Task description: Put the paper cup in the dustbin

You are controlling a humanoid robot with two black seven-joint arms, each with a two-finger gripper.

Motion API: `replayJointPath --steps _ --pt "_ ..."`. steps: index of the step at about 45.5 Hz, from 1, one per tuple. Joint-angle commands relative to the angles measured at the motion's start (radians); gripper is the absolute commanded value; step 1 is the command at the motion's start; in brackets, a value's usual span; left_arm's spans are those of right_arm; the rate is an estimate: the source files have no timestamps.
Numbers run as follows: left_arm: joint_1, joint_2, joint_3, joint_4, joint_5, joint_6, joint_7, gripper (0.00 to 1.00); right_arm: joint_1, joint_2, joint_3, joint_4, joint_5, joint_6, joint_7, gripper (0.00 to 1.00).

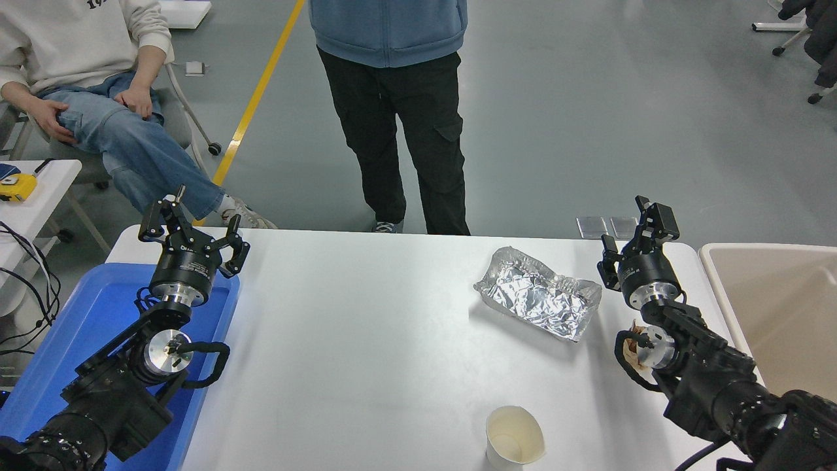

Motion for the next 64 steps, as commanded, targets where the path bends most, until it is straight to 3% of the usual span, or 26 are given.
replayJointPath --steps 1,35,49,56,64 --pt "0.000 0.000 0.000 0.000 0.000 0.000 0.000 1.00 0.002 0.000 0.000 0.001 0.000 0.000 0.000 1.00" --pt "0.000 0.000 0.000 0.000 0.000 0.000 0.000 1.00 0.011 0.002 -0.032 0.025 -0.018 0.022 -0.009 1.00" --pt "0.000 0.000 0.000 0.000 0.000 0.000 0.000 1.00 0.014 -0.155 -0.235 0.366 -0.038 0.031 -0.011 1.00" --pt "0.000 0.000 0.000 0.000 0.000 0.000 0.000 1.00 0.049 -0.245 -0.304 0.498 -0.185 0.012 -0.014 1.00" --pt "0.000 0.000 0.000 0.000 0.000 0.000 0.000 1.00 0.108 -0.317 -0.405 0.614 -0.379 -0.035 -0.191 1.00"
